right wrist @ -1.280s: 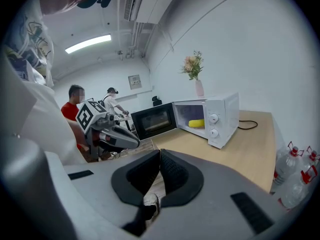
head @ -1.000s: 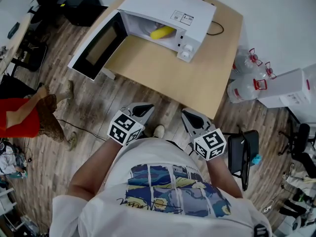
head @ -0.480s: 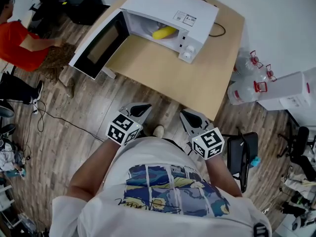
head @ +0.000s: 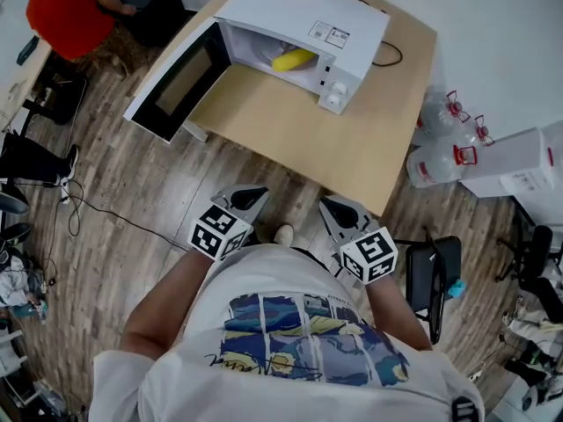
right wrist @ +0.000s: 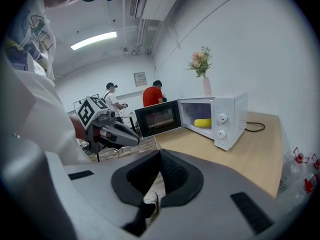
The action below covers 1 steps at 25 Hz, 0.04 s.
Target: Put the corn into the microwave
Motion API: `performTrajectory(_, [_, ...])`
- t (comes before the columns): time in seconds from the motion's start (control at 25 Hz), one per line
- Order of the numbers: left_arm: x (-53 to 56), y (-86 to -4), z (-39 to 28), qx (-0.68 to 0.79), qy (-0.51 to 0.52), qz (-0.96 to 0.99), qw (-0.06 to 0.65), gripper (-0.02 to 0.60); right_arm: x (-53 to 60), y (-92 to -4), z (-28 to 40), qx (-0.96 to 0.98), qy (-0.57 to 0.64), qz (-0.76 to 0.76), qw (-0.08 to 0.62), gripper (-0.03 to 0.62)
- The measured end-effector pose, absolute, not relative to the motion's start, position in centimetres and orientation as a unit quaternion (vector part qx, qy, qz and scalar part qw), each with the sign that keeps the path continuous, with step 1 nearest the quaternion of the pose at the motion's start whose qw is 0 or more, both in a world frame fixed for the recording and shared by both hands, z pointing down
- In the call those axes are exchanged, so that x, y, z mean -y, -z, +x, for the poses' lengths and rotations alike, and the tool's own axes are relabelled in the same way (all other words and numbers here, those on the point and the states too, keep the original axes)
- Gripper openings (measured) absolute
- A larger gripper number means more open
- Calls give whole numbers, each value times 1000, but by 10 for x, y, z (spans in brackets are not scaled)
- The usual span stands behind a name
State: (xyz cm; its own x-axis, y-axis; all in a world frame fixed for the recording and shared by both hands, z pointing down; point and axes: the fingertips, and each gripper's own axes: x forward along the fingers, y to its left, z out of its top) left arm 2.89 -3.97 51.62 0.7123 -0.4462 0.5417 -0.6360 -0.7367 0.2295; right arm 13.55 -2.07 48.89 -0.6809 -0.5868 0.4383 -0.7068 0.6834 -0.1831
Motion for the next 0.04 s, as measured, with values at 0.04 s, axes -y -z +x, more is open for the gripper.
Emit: performTrajectory(0.04, [40,-516,30,299,-232,903,204,9,21,-490,137,900,-172,359,176,9])
